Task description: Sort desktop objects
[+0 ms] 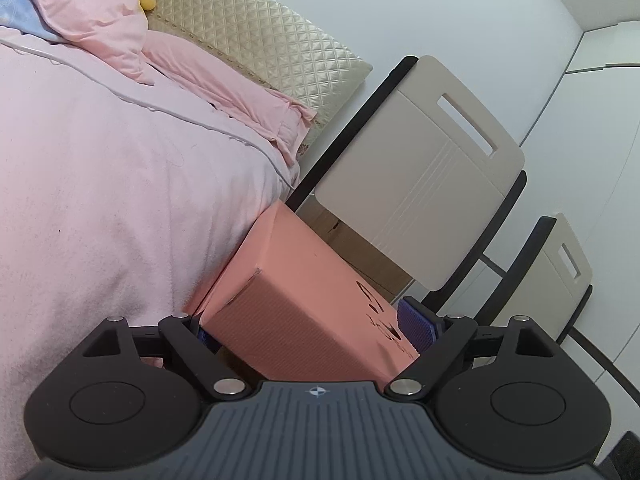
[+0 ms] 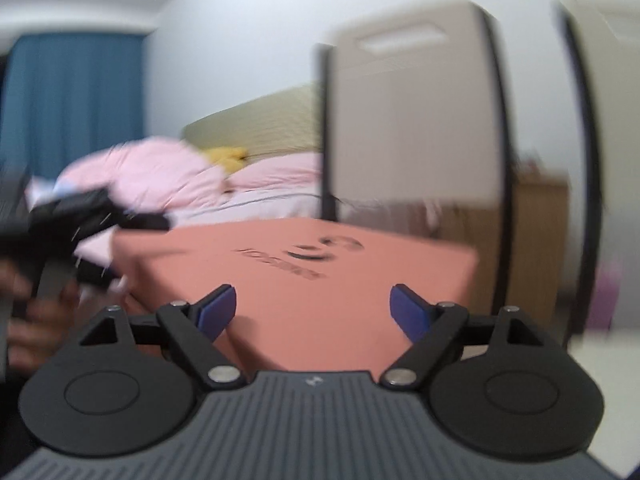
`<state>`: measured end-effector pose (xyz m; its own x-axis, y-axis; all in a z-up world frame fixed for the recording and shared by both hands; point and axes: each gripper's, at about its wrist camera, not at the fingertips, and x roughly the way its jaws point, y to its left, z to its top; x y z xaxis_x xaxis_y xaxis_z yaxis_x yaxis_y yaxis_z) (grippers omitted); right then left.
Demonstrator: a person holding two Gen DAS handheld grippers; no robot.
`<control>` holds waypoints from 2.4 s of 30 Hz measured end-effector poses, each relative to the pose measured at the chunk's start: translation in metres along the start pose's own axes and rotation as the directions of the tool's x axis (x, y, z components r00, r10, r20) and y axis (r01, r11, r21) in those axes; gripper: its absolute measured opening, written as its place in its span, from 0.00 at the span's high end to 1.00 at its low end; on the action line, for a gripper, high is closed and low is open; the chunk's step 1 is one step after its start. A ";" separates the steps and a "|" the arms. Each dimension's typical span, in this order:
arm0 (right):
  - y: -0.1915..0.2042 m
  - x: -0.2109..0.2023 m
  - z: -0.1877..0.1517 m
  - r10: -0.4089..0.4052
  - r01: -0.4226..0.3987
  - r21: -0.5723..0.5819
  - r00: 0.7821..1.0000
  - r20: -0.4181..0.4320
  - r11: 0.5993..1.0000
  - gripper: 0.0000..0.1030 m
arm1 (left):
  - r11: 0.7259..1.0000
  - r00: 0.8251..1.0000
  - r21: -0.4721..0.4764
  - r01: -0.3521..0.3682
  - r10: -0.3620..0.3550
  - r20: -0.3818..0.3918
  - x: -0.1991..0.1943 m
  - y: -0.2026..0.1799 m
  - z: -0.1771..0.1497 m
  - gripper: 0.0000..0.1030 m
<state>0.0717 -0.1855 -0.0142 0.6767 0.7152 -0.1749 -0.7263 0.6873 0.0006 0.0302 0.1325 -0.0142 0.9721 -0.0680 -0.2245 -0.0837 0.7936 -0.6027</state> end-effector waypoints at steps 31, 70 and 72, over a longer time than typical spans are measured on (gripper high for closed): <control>0.079 0.068 0.006 0.051 -0.083 -0.533 0.996 -0.076 0.842 0.38 | 0.990 0.977 -0.003 -0.143 0.142 0.162 -0.057 -0.017 -0.016 0.05; -0.060 0.002 -0.051 -0.153 0.133 0.732 0.987 -0.039 0.669 0.46 | 0.893 0.946 0.315 -0.321 0.291 0.139 0.003 -0.029 -0.021 0.21; -0.059 0.004 -0.051 -0.171 0.144 0.728 0.985 -0.037 0.671 0.45 | 0.879 0.942 0.339 -0.334 0.306 0.134 0.007 -0.031 -0.022 0.21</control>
<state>0.1111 -0.2298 -0.0653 0.7858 0.5821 -0.2091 -0.3020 0.6561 0.6916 0.0348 0.0942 -0.0140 0.9199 0.2604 -0.2933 -0.3243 0.9256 -0.1952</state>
